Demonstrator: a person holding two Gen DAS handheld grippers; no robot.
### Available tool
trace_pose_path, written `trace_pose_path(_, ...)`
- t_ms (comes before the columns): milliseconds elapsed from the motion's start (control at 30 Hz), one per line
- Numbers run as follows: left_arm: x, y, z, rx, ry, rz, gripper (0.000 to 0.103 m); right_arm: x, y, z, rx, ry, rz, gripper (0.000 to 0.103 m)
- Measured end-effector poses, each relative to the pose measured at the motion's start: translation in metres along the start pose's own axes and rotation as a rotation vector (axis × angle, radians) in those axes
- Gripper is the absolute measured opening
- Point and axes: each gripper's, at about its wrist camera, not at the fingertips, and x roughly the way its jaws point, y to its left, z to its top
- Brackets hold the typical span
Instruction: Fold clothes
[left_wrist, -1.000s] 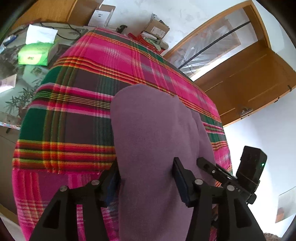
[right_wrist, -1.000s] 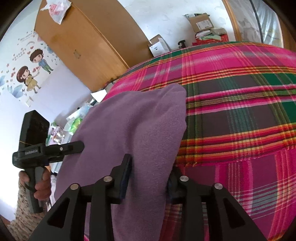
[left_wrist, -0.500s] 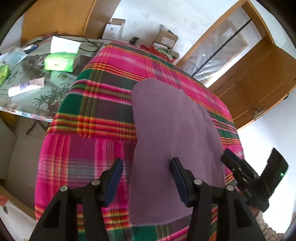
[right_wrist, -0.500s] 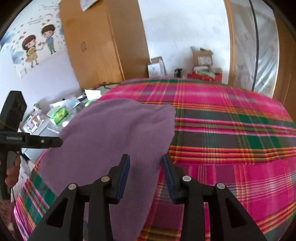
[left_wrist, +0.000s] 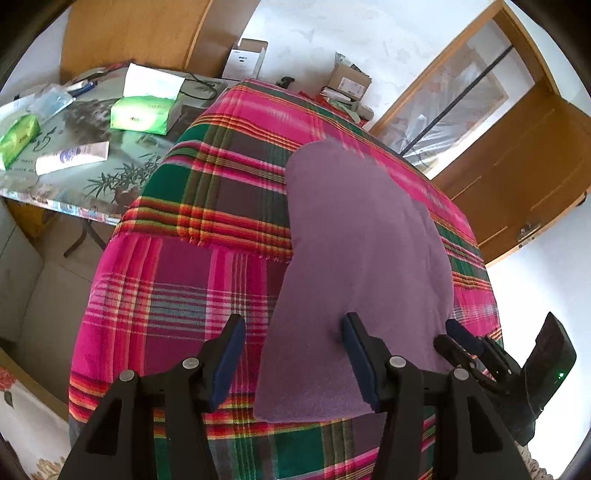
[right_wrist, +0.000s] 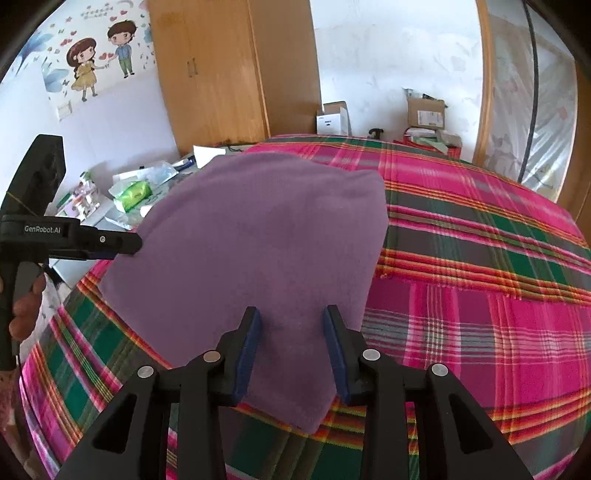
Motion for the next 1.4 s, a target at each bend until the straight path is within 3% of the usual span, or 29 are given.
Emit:
trace_pose_path(400, -0.013, -0.011, -0.025, 0.032, -0.015, 0.089, 0.054, -0.009, 0.002, -0.007, 0.024, 0.014, -0.026, 0.037)
trace_pose_path(533, -0.021, -0.022, -0.035, 0.056, -0.034, 0.111, 0.048, -0.019, 0.003, -0.009, 0.033, 0.009, -0.024, 0.037)
trace_pose_path(800, -0.036, -0.051, -0.054, 0.121, -0.1, 0.196, 0.048, -0.039, 0.009, -0.018, 0.039, -0.015, -0.007, 0.037)
trace_pose_path(1100, -0.027, -0.066, -0.072, 0.135, -0.084, 0.202, 0.048, -0.048, 0.016, -0.033, 0.055, -0.009, 0.0, 0.037)
trace_pose_path(1400, -0.024, -0.077, -0.084, 0.174, -0.118, 0.279, 0.048, -0.054, 0.019, -0.043, 0.071, -0.004, 0.007, 0.037)
